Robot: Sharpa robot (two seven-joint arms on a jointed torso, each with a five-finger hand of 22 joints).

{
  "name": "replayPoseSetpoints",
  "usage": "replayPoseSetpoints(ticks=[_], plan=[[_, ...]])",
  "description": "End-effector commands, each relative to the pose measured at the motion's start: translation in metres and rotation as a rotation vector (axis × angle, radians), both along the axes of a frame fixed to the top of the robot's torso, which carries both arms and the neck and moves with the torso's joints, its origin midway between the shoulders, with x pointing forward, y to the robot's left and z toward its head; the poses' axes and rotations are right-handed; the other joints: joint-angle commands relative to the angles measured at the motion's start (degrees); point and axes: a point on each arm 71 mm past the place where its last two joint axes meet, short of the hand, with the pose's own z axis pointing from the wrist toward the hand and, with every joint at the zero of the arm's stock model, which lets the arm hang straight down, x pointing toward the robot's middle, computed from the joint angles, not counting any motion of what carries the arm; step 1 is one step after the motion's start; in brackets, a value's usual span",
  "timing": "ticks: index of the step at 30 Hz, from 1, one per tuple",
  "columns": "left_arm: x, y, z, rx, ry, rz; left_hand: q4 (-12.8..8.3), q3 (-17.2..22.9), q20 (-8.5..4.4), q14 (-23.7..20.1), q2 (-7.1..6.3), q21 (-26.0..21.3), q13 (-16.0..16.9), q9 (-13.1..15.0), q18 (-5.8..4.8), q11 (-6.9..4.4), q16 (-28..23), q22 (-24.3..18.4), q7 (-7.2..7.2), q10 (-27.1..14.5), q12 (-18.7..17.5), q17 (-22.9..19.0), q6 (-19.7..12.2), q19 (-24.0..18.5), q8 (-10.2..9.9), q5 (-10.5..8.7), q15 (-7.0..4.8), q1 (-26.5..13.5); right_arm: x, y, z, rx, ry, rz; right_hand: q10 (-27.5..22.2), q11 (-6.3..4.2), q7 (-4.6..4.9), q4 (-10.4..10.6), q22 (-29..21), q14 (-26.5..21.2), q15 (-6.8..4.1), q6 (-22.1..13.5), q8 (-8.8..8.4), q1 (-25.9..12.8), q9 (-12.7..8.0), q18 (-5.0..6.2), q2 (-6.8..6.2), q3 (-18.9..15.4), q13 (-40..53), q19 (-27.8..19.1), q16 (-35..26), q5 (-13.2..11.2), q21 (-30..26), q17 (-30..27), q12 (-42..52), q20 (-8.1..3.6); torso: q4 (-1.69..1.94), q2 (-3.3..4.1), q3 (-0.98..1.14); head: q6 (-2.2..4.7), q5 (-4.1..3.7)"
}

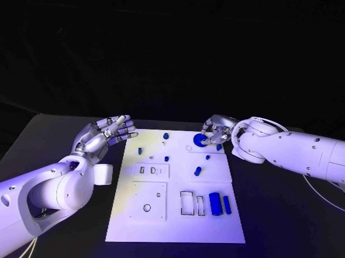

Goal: Assemble the parts on the task board

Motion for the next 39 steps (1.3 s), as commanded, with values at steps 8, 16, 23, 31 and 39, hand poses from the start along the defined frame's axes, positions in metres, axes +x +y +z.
replayPoseSetpoints(ticks=[8, 16, 23, 31, 39], plan=[[0.000, -0.002, 0.001, -0.014, -0.005, -0.021, 0.14, 0.18, 0.25, -0.25, 0.03, -0.02, -0.05, -0.05, 0.63, 0.26, -0.28, -0.05, 3.28, 0.06, -0.19, 0.09, 0.00, -0.02, -0.29, 0.07, 0.13, -0.43, -0.002, 0.006, 0.000, -0.013, -0.013, 0.039, 2.98, -0.81, -0.91, -0.55, 1.60, 4.91, -0.20, 4.24, 1.52, 0.69, 0.20, -0.71, 0.35, 2.64, 10.69, 0.49, 0.29, -1.44, 0.37, 9.29, 1.05, -0.44, 0.03, 0.00, -0.01, -0.04, 0.01], [0.000, -0.002, 0.001, -0.014, -0.004, -0.021, 0.14, 0.18, 0.25, -0.25, 0.03, -0.02, -0.05, -0.05, 0.63, 0.26, -0.28, -0.05, 3.28, 0.06, -0.19, 0.09, 0.00, -0.02, -0.29, 0.07, 0.13, -0.43, -0.002, 0.009, -0.004, -0.044, -0.007, 0.051, 3.00, -0.87, -0.94, -0.58, 1.75, 4.96, -0.31, 4.21, 1.29, 0.33, 0.11, -0.74, -0.05, 2.82, 10.73, 0.55, 0.34, -1.97, 0.45, 9.50, 1.07, -0.57, 0.06, 0.05, -0.08, -0.16, 0.05], [0.000, -0.002, 0.001, -0.013, -0.002, -0.022, 0.14, 0.18, 0.25, -0.25, 0.03, -0.02, -0.05, -0.05, 0.63, 0.26, -0.28, -0.05, 3.28, 0.06, -0.19, 0.09, 0.00, -0.02, -0.29, 0.07, 0.13, -0.43, -0.002, 0.010, -0.006, -0.091, -0.023, 0.058, 2.81, -0.75, -0.78, -0.38, 1.85, 4.97, -0.26, 3.75, 0.78, -0.49, -0.06, -0.76, -0.64, 2.81, 10.50, 0.55, 0.35, -2.43, 0.46, 9.55, 0.87, -0.61, 0.01, 0.09, -0.07, -0.32, 0.02], [0.000, -0.003, 0.001, -0.013, 0.000, -0.023, 0.12, 0.21, 0.27, -0.29, 0.05, -0.04, -0.05, -0.07, 0.63, 0.27, -0.36, -0.10, 3.29, 0.04, -0.33, 0.11, -0.02, -0.07, -0.38, 0.06, 0.15, -0.47, -0.004, 0.014, -0.009, -0.145, -0.046, 0.079, 2.59, -0.56, -0.59, 0.16, 2.16, 4.97, -0.10, 3.10, 0.21, -1.75, -0.15, -0.83, -1.42, 2.33, 10.26, 0.68, 0.36, -2.27, 0.59, 9.59, 0.65, -0.50, 0.08, 0.12, -0.07, -0.51, -0.10], [0.001, -0.003, 0.000, -0.012, 0.003, -0.024, 0.12, 0.20, 0.27, -0.30, 0.05, -0.05, -0.06, -0.09, 0.63, 0.29, -0.38, -0.11, 3.32, -0.01, -0.39, 0.11, -0.06, -0.09, -0.43, 0.06, 0.15, -0.50, -0.005, 0.016, -0.013, -0.156, -0.045, 0.085, 2.61, -0.54, -0.57, 0.30, 2.17, 4.95, -0.07, 2.99, 0.13, -1.95, -0.15, -0.83, -1.46, 2.27, 10.29, 0.67, 0.35, -1.99, 0.58, 9.54, 0.67, -0.47, 0.04, 0.07, -0.04, -0.59, -0.06]])
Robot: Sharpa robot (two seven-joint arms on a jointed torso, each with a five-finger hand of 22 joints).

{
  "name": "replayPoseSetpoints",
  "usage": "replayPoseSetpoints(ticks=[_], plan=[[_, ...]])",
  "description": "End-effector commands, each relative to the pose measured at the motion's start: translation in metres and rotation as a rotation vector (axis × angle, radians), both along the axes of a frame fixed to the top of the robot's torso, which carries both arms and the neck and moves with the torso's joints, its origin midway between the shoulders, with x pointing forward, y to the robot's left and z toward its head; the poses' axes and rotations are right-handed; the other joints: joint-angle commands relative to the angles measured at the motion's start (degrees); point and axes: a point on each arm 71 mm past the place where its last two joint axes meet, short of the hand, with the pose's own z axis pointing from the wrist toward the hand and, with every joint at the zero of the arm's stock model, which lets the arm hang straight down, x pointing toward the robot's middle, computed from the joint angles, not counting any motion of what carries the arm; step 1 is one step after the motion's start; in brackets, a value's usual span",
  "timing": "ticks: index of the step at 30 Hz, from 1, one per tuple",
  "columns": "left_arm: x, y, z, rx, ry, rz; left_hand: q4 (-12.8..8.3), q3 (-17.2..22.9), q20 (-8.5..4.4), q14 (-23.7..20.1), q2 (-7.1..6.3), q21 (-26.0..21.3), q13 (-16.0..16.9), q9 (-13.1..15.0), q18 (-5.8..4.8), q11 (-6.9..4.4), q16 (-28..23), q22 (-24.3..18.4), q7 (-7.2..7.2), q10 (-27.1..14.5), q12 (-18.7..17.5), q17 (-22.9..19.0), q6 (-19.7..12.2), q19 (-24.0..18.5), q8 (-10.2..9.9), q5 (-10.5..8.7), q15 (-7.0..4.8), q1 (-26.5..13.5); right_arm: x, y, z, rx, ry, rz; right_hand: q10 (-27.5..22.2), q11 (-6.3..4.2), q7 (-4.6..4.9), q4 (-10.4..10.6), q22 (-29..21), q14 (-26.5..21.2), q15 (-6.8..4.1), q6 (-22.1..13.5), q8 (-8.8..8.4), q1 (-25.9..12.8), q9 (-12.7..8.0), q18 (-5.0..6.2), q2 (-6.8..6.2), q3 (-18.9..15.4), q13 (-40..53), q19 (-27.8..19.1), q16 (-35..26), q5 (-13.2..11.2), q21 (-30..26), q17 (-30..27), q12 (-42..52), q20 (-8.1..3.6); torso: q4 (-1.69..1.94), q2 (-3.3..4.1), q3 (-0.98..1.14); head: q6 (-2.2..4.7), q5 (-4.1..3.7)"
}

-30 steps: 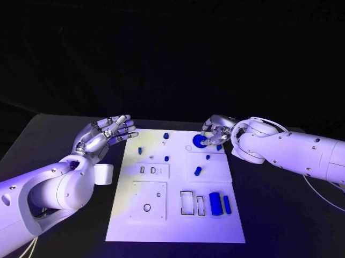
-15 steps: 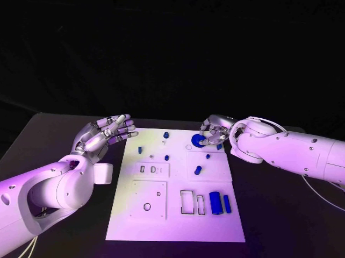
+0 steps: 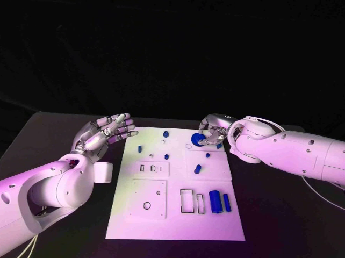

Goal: Assemble the parts on the task board

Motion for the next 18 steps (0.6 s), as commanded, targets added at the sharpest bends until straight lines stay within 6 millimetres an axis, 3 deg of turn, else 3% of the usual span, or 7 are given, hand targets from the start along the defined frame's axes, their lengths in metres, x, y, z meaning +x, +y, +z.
replayPoseSetpoints(ticks=[1, 6, 11, 13, 18], plan=[[-0.0004, -0.0026, 0.0011, -0.013, -0.003, -0.021, 0.12, 0.20, 0.27, -0.30, -0.01, -0.05, -0.06, -0.09, 0.63, 0.30, -0.38, -0.06, 3.32, -0.01, -0.39, 0.06, -0.06, -0.09, -0.30, 0.06, 0.15, -0.44, -0.0033, 0.0024, -0.0105, -0.053, 0.024, 0.011, 2.40, 0.04, -0.04, 0.46, 2.28, 4.95, -0.06, -0.37, -0.23, -0.56, -0.02, -0.86, 0.02, 0.06, 10.39, 0.32, 0.35, 0.38, 0.41, 9.53, -0.10, -0.06, -0.02, -0.05, -0.01, -0.02, 0.04], [-0.0004, -0.0027, 0.0009, -0.013, -0.002, -0.023, 0.12, 0.20, 0.27, -0.30, -0.01, -0.05, -0.06, -0.09, 0.63, 0.30, -0.38, -0.06, 3.32, -0.01, -0.39, 0.06, -0.06, -0.09, -0.30, 0.06, 0.15, -0.44, -0.0035, 0.0026, -0.0104, -0.049, 0.015, 0.006, 2.59, -0.02, -0.12, 0.80, 2.53, 4.97, -0.07, 0.01, -0.10, -0.82, 0.11, -0.91, 0.36, 0.21, 10.62, 0.46, 0.38, 1.16, 0.54, 9.66, 0.07, -0.04, 0.03, -0.05, -0.01, -0.03, 0.05], [-0.0003, -0.0027, 0.0007, -0.013, 0.001, -0.024, 0.12, 0.20, 0.27, -0.30, -0.01, -0.05, -0.06, -0.09, 0.63, 0.30, -0.38, -0.06, 3.32, -0.01, -0.39, 0.06, -0.06, -0.09, -0.30, 0.06, 0.15, -0.44, -0.0035, 0.0025, -0.0091, -0.035, -0.004, -0.005, 3.04, -0.52, -0.73, 1.11, 3.04, 5.00, -0.43, 1.94, 0.69, -0.56, 0.52, -0.99, 1.64, 1.36, 11.17, 0.76, 0.41, 1.37, 0.83, 9.79, 0.46, -0.25, 0.02, -0.07, -0.01, -0.02, 0.07], [-0.0003, -0.0027, 0.0006, -0.013, 0.002, -0.026, 0.12, 0.20, 0.27, -0.30, -0.01, -0.05, -0.06, -0.09, 0.63, 0.30, -0.38, -0.06, 3.32, -0.01, -0.39, 0.06, -0.06, -0.09, -0.30, 0.06, 0.15, -0.44, -0.0034, 0.0024, -0.0085, -0.029, -0.012, -0.009, 3.15, -0.86, -1.08, 0.90, 3.12, 5.01, -0.74, 2.70, 0.96, -0.06, 0.72, -0.99, 2.21, 2.27, 11.29, 0.79, 0.42, -0.26, 0.84, 9.83, 0.53, -0.51, 0.03, -0.06, -0.02, -0.01, 0.07], [-0.0003, -0.0029, 0.0004, -0.013, 0.005, -0.028, 0.12, 0.21, 0.28, -0.31, 0.00, -0.05, -0.06, -0.11, 0.63, 0.32, -0.40, -0.08, 3.34, -0.06, -0.47, 0.08, -0.10, -0.11, -0.36, 0.06, 0.17, -0.46, -0.0034, 0.0025, -0.0058, -0.011, -0.050, -0.023, 3.51, -1.30, -1.60, 0.61, 3.46, 5.05, -1.11, 3.92, 1.46, 0.32, 1.11, -1.06, 2.74, 3.41, 11.73, 0.98, 0.45, -0.63, 1.02, 9.99, 0.84, -0.85, -0.01, -0.04, 0.00, 0.06, 0.05]])
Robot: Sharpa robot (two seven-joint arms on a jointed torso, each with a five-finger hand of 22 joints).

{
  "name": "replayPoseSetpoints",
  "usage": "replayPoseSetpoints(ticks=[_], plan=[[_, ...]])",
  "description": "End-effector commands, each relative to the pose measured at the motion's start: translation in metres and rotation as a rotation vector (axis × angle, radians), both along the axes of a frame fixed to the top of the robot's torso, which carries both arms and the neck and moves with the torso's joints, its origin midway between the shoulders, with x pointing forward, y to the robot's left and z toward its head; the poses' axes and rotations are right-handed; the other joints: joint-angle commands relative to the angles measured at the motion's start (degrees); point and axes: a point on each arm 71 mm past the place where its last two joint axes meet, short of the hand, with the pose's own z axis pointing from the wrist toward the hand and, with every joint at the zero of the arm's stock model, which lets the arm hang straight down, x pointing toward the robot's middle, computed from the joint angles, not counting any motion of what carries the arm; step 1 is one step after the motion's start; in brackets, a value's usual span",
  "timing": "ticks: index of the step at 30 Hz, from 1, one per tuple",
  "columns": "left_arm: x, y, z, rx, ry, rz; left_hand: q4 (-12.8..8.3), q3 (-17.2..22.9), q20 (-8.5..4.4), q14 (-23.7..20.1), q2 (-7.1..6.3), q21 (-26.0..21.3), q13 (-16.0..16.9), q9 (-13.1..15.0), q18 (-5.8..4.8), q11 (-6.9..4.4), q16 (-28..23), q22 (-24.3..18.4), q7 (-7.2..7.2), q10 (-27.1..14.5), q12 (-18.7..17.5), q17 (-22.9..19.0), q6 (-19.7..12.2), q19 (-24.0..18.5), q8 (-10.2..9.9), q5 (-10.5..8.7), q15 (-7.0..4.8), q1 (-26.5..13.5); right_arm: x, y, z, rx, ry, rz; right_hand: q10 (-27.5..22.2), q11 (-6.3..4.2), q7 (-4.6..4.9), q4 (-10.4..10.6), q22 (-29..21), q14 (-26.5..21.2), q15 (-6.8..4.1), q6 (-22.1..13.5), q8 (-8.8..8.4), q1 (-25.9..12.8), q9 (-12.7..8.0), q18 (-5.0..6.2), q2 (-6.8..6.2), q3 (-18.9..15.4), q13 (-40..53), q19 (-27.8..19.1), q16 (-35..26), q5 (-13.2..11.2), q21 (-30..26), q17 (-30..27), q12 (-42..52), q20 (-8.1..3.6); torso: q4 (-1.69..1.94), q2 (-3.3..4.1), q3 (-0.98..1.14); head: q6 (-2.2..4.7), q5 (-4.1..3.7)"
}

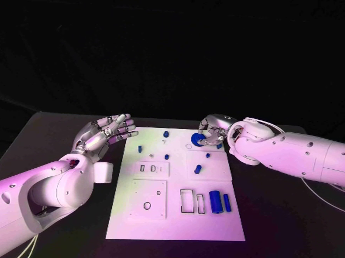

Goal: Assemble the parts on the task board

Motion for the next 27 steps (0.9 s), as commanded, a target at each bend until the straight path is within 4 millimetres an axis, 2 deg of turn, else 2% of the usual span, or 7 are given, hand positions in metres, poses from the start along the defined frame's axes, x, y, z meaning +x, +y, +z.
replayPoseSetpoints(ticks=[1, 3, 4, 9, 15, 23, 27], plan=[[0.000, -0.003, 0.001, -0.013, -0.002, -0.024, 0.12, 0.21, 0.28, -0.30, 0.00, -0.05, -0.06, -0.07, 0.63, 0.32, -0.18, -0.08, 3.34, -0.06, -0.16, 0.09, -0.10, -0.10, -0.26, 0.06, 0.17, -0.46, -0.001, 0.000, -0.003, -0.005, -0.023, -0.023, 3.71, -0.64, -0.75, -0.11, 3.48, 4.94, -0.65, 1.39, 0.53, 0.65, 0.86, -1.08, 1.27, 0.55, 11.86, 0.28, 0.21, -0.07, 0.40, 9.98, 0.42, -0.17, -0.02, 0.00, 0.00, 0.07, -0.04], [0.000, -0.003, 0.001, -0.013, 0.000, -0.025, 0.10, 0.26, 0.29, -0.30, 0.06, -0.05, -0.06, -0.08, 0.64, 0.33, -0.19, -0.10, 3.34, -0.09, -0.20, 0.09, -0.11, -0.12, -0.29, 0.07, 0.17, -0.43, -0.002, 0.000, -0.002, 0.002, -0.044, -0.030, 3.84, -0.79, -0.89, 0.32, 3.66, 4.99, -0.84, 1.45, 0.48, -0.37, 1.13, -1.13, 0.95, 0.46, 12.00, 0.37, 0.26, -3.65, 0.45, 10.21, 0.50, -0.40, -0.02, 0.00, -0.01, 0.05, -0.11], [0.000, -0.003, 0.001, -0.013, 0.000, -0.025, 0.10, 0.34, 0.29, -0.30, 0.19, -0.05, -0.06, -0.09, 0.64, 0.34, -0.21, -0.11, 3.35, -0.11, -0.26, 0.11, -0.11, -0.13, -0.32, 0.08, 0.18, -0.42, -0.002, 0.000, -0.001, 0.004, -0.055, -0.031, 3.87, -0.79, -0.89, 0.37, 3.78, 5.02, -0.85, 1.45, 0.46, -0.46, 1.16, -1.15, 0.94, 0.47, 12.04, 0.44, 0.28, -3.92, 0.53, 10.32, 0.53, -0.43, -0.02, 0.00, -0.02, 0.08, -0.12], [0.000, -0.003, 0.001, -0.012, 0.002, -0.025, 0.19, 0.43, 0.30, -0.30, 0.39, -0.05, -0.06, -0.10, 0.64, 0.35, -0.24, -0.13, 3.37, -0.12, -0.33, 0.12, -0.11, -0.13, -0.37, 0.07, 0.19, -0.50, -0.005, 0.003, 0.003, 0.011, -0.106, -0.022, 3.99, -0.81, -0.93, 0.36, 4.04, 5.03, -0.85, 1.51, 0.48, -0.45, 1.19, -1.22, 0.98, 0.53, 12.20, 0.61, 0.30, -4.00, 0.71, 10.41, 0.65, -0.45, -0.05, -0.06, -0.01, 0.28, -0.09], [0.000, -0.002, 0.000, -0.010, 0.005, -0.023, 0.19, 0.46, 0.30, -0.30, 0.43, -0.05, -0.05, -0.11, 0.64, 0.35, -0.25, -0.13, 3.37, -0.12, -0.34, 0.13, -0.11, -0.13, -0.38, 0.07, 0.19, -0.50, -0.015, 0.016, 0.011, 0.011, -0.176, 0.029, 4.18, -0.86, -0.99, 0.28, 4.47, 5.09, -0.89, 1.60, 0.51, -0.36, 1.24, -1.32, 0.97, 0.63, 12.46, 0.88, 0.35, -3.92, 1.00, 10.66, 0.85, -0.47, -0.05, -0.05, -0.01, 0.54, -0.19], [0.001, -0.003, 0.000, -0.009, 0.007, -0.022, 0.23, 0.55, 0.32, -0.35, 0.58, -0.06, -0.05, -0.13, 0.63, 0.38, -0.30, -0.15, 3.40, -0.14, -0.41, 0.13, -0.13, -0.17, -0.44, 0.07, 0.21, -0.53, -0.026, 0.051, 0.020, 0.012, -0.232, 0.118, 4.24, -0.91, -0.99, -0.03, 4.71, 5.09, -0.95, 1.46, 0.20, -0.14, 1.23, -1.37, 0.64, 0.87, 12.53, 1.04, 0.36, -3.85, 1.15, 10.70, 0.90, -0.54, -0.03, 0.00, 0.01, 0.83, -0.12], [0.001, -0.004, 0.000, -0.010, 0.007, -0.025, 0.23, 0.57, 0.32, -0.35, 0.59, -0.06, -0.05, -0.13, 0.63, 0.38, -0.30, -0.16, 3.40, -0.15, -0.42, 0.13, -0.14, -0.18, -0.45, 0.07, 0.21, -0.52, -0.027, 0.070, 0.021, 0.007, -0.246, 0.152, 4.20, -0.91, -0.98, -0.11, 4.74, 5.10, -0.96, 1.43, 0.10, -0.05, 1.22, -1.38, 0.63, 1.01, 12.46, 1.05, 0.36, -3.73, 1.16, 10.72, 0.84, -0.56, 0.12, 0.07, -0.03, 0.88, -0.20]])
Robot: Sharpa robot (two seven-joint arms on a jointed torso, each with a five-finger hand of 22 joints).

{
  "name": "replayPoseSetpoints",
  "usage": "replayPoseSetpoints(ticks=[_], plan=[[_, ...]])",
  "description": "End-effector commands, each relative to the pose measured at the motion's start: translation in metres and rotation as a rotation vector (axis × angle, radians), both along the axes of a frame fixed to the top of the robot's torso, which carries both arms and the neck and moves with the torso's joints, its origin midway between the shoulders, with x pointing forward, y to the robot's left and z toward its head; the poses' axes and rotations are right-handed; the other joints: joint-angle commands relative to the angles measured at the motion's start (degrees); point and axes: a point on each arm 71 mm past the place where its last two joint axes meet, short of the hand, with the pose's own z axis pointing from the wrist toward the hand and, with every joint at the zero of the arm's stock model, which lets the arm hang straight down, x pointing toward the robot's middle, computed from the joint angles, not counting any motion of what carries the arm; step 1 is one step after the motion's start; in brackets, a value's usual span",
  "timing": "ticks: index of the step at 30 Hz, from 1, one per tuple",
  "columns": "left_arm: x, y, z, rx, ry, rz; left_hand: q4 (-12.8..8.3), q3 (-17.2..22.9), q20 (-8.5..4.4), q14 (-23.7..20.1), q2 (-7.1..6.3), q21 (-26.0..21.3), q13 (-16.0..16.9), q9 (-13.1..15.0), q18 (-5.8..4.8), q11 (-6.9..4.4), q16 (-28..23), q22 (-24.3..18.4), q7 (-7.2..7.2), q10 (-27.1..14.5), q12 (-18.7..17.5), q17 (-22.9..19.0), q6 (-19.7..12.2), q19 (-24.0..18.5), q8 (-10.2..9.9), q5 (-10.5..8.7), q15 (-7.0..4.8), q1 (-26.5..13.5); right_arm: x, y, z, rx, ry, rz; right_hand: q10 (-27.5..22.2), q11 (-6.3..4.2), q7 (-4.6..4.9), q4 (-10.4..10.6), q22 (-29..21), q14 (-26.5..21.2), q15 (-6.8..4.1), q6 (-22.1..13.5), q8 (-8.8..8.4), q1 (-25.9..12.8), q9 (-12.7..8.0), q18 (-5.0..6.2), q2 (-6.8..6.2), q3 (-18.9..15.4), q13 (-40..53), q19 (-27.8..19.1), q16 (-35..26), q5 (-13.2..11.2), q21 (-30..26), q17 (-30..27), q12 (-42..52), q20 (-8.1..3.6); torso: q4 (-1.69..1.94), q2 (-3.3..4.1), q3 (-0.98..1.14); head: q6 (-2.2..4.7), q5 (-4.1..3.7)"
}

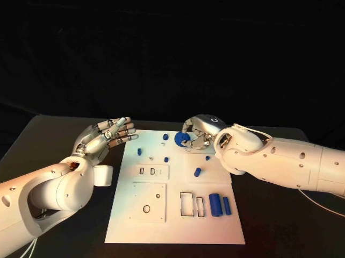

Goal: Assemble the parts on the task board

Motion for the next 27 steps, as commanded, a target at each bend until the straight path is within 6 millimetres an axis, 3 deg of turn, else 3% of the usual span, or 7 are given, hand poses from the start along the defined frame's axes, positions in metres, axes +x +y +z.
replayPoseSetpoints(ticks=[1, 16, 27], plan=[[-0.001, -0.003, 0.001, -0.013, -0.004, -0.020, 0.05, 0.43, 0.32, -0.37, 0.39, -0.07, -0.05, -0.08, 0.63, 0.38, -0.32, -0.10, 3.40, -0.15, -0.22, 0.08, -0.14, -0.19, -0.23, 0.07, 0.22, -0.28, -0.001, 0.013, 0.003, -0.033, -0.062, 0.023, 3.95, -0.32, -1.11, -0.15, 4.74, 5.08, -0.55, 1.09, -0.35, 0.36, 0.93, -0.48, -0.04, 0.47, 12.38, 0.44, 0.35, 0.46, 0.31, 10.65, 0.15, 0.03, 0.16, 0.11, -0.05, 0.06, 0.04], [-0.001, -0.006, 0.002, -0.016, -0.009, -0.021, -0.21, 0.62, 0.33, -0.42, 0.39, -0.09, -0.04, -0.11, 0.62, 0.39, -0.39, -0.13, 3.41, -0.14, -0.32, 0.10, -0.17, -0.26, -0.32, 0.07, 0.24, -0.01, 0.011, 0.052, -0.003, -0.068, -0.077, 0.059, 3.88, -0.25, -1.01, -0.39, 4.61, 5.07, -0.52, 0.89, -0.68, 0.57, 0.88, -0.44, -0.11, 0.79, 12.29, 0.35, 0.34, 0.58, 0.20, 10.61, 0.06, 0.02, 0.13, 0.27, -0.07, -0.14, 0.45], [-0.001, -0.005, 0.002, -0.014, -0.011, -0.015, -0.32, 0.68, 0.34, -0.42, 0.36, -0.09, -0.03, -0.12, 0.63, 0.39, -0.41, -0.15, 3.41, -0.12, -0.34, 0.11, -0.17, -0.27, -0.34, 0.07, 0.24, 0.10, 0.011, 0.061, -0.008, -0.074, -0.058, 0.078, 3.81, -0.17, -0.89, -0.44, 4.59, 5.05, -0.48, 0.72, -0.92, 0.49, 0.84, -0.44, -0.25, 0.86, 12.19, 0.32, 0.32, 0.62, 0.16, 10.50, -0.02, 0.03, -0.04, 0.15, -0.05, -0.55, 0.51]])
